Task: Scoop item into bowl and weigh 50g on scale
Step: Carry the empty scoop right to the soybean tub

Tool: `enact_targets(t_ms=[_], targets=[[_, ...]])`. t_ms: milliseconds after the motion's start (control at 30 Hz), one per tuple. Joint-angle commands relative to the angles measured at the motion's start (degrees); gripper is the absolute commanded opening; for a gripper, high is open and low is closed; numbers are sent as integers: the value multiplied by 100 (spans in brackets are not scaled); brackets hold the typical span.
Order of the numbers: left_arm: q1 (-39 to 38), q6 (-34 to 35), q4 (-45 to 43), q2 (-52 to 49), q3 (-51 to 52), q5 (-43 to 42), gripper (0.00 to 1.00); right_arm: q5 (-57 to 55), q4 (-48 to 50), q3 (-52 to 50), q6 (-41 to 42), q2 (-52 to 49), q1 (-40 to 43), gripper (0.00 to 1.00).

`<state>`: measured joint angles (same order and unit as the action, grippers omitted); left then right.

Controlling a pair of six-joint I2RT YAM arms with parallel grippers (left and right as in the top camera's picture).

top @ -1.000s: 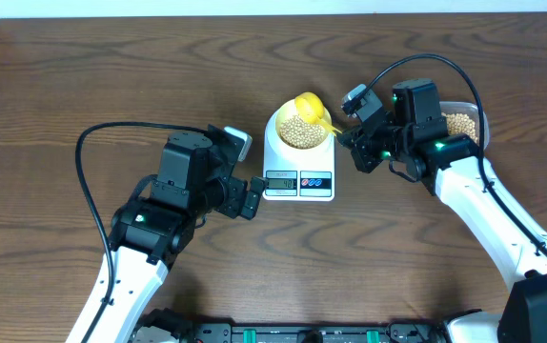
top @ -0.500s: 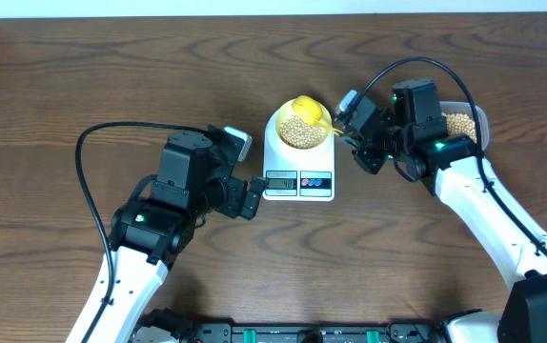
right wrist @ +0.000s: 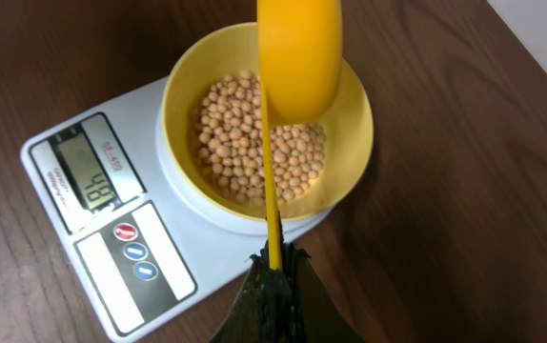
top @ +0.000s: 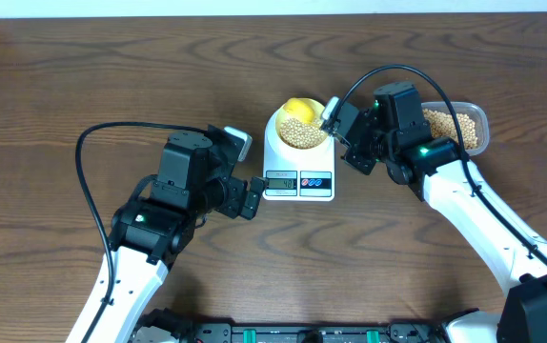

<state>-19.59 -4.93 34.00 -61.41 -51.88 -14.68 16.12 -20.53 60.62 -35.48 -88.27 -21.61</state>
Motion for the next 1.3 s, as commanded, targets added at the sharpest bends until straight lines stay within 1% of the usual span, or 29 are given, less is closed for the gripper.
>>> enact_targets(t_ms=[0, 67, 100, 167, 267, 333, 533, 667, 900, 1067, 1267], targets=[[28, -42, -26, 0, 2, 37, 98, -72, 17, 33, 597, -24, -20, 1], [28, -42, -26, 0, 2, 37, 98, 4, 17, 33, 1158, -24, -13, 1], [28, -42, -26, 0, 2, 37, 98, 232, 66, 33, 1692, -20, 4, 1], [28, -39, -26, 0, 2, 37, 98, 649, 284, 35, 2247, 37, 48, 1], [28, -42, -26, 0, 2, 35, 98, 911, 723, 35, 2688, 203, 155, 1], [28, -39, -26, 0, 2, 37, 98, 835, 835, 35, 2688, 374, 260, 1], [28, -39, -26, -2, 2, 37, 98, 800, 767, 35, 2719, 748, 682, 1], [28, -39, -26, 0, 2, 37, 98, 802, 680, 35, 3178, 852, 1128, 1], [28, -39, -26, 0, 2, 37, 98, 800, 52, 35, 3716, 857, 1958, 1], [28, -42, -26, 0, 2, 37, 98, 800, -57, 35, 4087, 896, 2511, 1], [28, -39, -26, 0, 2, 35, 98, 732, -688, 35, 4054, 1016, 3206, 1]])
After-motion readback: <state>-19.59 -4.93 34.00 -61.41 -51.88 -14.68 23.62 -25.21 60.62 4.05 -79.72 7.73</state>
